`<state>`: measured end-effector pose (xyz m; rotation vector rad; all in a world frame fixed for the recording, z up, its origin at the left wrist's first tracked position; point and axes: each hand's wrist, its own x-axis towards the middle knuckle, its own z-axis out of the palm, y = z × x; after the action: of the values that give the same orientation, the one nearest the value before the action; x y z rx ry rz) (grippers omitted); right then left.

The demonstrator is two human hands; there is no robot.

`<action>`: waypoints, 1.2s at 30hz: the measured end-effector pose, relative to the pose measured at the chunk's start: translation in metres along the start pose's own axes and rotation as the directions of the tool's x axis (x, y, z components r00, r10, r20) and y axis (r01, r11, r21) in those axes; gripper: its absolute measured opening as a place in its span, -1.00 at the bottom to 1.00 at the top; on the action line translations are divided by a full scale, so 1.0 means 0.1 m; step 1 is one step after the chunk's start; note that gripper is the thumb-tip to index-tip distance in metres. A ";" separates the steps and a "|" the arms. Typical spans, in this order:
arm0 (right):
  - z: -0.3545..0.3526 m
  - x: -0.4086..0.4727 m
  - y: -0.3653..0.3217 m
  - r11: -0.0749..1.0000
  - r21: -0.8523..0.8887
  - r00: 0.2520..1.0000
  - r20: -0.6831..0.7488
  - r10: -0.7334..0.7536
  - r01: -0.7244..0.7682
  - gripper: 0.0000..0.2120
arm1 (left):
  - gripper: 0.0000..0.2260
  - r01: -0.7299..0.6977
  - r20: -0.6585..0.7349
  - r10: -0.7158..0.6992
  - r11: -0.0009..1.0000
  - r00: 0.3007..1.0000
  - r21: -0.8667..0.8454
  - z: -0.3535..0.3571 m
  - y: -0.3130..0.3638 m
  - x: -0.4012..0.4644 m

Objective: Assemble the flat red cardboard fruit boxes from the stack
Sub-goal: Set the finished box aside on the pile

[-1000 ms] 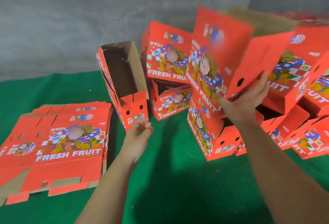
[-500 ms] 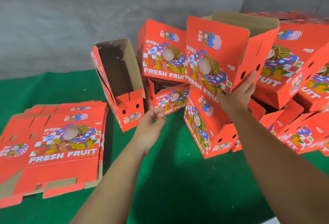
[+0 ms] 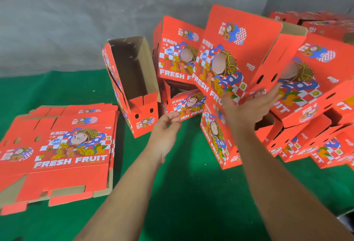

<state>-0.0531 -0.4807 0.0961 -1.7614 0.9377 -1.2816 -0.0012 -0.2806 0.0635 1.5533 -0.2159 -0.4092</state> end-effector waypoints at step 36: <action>1.62 -2.94 -0.10 0.832 -0.477 0.014 0.866 0.500 -0.282 -0.48 | -0.47 0.452 -0.427 -0.180 0.545 0.886 0.706 -2.18 -1.51 -0.02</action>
<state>0.0372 -0.1929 -0.0524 -1.7281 0.5827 0.5258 0.0639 -0.0740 -0.0901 2.5587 0.1851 -0.3626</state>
